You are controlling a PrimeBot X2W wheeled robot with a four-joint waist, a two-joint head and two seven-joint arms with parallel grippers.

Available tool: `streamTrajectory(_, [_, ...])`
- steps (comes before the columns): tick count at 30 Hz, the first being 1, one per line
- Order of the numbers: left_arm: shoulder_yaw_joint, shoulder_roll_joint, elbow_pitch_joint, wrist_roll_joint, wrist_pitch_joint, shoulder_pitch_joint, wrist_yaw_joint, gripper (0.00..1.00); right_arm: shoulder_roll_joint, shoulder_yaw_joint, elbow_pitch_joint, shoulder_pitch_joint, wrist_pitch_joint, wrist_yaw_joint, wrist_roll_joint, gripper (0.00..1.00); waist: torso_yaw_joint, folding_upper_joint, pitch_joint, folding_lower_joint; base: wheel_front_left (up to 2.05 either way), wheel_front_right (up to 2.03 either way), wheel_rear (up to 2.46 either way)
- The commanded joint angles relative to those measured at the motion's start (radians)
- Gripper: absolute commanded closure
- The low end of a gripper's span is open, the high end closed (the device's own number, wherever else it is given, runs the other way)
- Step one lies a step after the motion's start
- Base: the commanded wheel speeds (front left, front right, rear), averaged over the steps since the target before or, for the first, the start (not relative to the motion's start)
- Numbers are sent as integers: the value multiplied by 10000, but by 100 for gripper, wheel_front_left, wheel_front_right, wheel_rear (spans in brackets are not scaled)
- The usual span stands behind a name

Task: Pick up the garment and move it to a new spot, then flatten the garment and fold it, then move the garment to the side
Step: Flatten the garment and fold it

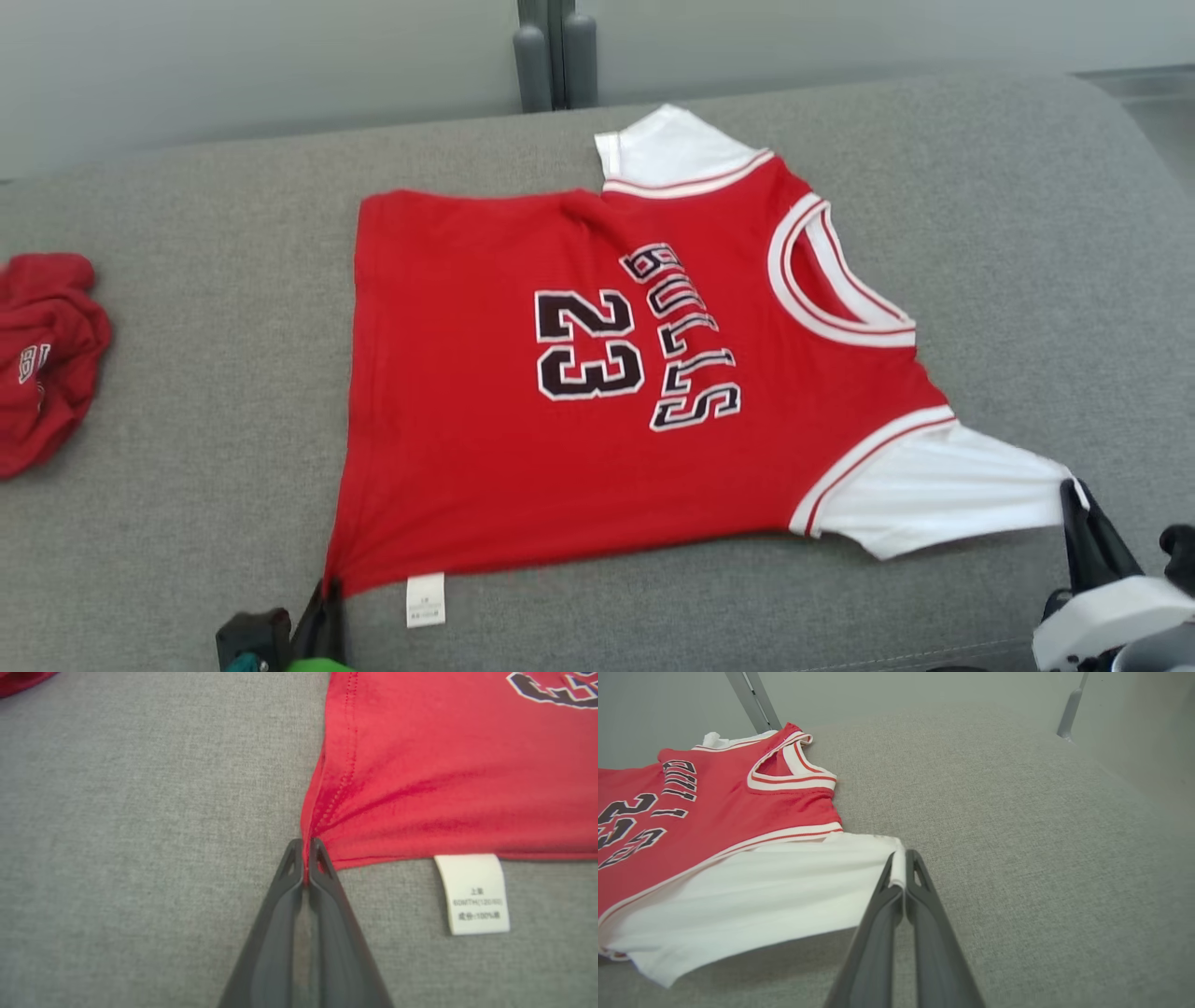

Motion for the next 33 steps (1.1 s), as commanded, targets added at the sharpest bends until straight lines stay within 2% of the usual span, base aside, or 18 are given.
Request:
streamTrajectory(1, [232,97,143,-62,166,767,90,100,-23,-183,41,415,-42,-49,-69,100,17,-1,-1011,1,0,0,0])
streamTrajectory(11, [503,32,-370,-35,106,1726,-1,100,222,-624,-373,1686,-46,-51,164,100,294,-1,-1420,1,0,0,0])
streamTrajectory(16, [387,-2,-1058,24,100,1508,-127,100,276,-511,-666,1541,-46,-50,228,100,384,-1,-1347,1,0,0,0])
streamTrajectory(23, [-206,-41,-1688,170,100,276,-413,100,62,-8,-596,102,-38,-39,261,100,501,-1,-639,1,0,0,0])
streamTrajectory(28, [-677,-53,-699,236,98,-1197,-311,100,-217,574,686,-1762,201,-37,28,100,604,-1,78,1,0,0,0])
streamTrajectory(33, [-1058,-52,63,76,98,-2077,-94,100,-250,847,1774,-2932,205,-36,-60,100,729,-1,490,1,0,0,0])
